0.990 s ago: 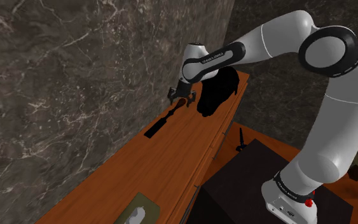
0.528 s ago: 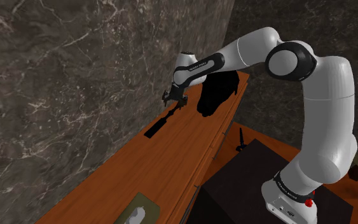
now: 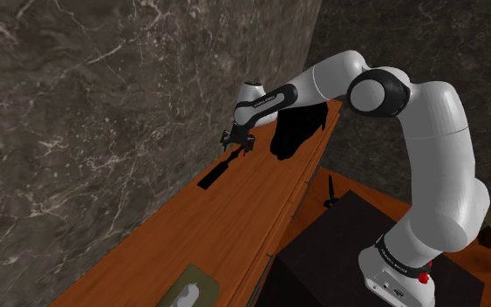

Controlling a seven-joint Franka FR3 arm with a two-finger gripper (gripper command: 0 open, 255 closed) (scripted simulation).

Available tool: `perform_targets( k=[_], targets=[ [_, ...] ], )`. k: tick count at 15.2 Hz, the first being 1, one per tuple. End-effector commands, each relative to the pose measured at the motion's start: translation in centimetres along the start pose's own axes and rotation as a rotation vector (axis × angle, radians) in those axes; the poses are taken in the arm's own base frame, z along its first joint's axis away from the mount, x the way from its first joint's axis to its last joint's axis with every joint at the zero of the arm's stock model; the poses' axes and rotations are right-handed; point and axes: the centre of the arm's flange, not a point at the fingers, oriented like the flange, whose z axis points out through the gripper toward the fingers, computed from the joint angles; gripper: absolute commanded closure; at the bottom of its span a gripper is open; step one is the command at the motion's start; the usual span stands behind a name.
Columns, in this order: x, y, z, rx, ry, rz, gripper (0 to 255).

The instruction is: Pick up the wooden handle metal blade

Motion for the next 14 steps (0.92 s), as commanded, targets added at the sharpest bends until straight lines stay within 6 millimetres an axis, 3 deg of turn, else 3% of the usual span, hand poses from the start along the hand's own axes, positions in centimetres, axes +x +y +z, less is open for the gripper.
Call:
perform_targets(
  k=[1,2,3,12,14],
  targets=[
    [0.1,0.1,0.8,0.000,0.000,0.000,0],
    [0.1,0.1,0.8,0.000,0.000,0.000,0],
    [0.2,0.1,0.8,0.000,0.000,0.000,255],
    [0.1,0.1,0.8,0.000,0.000,0.000,255],
    [0.1,0.0,-0.2,0.000,0.000,0.000,255]
  ],
)
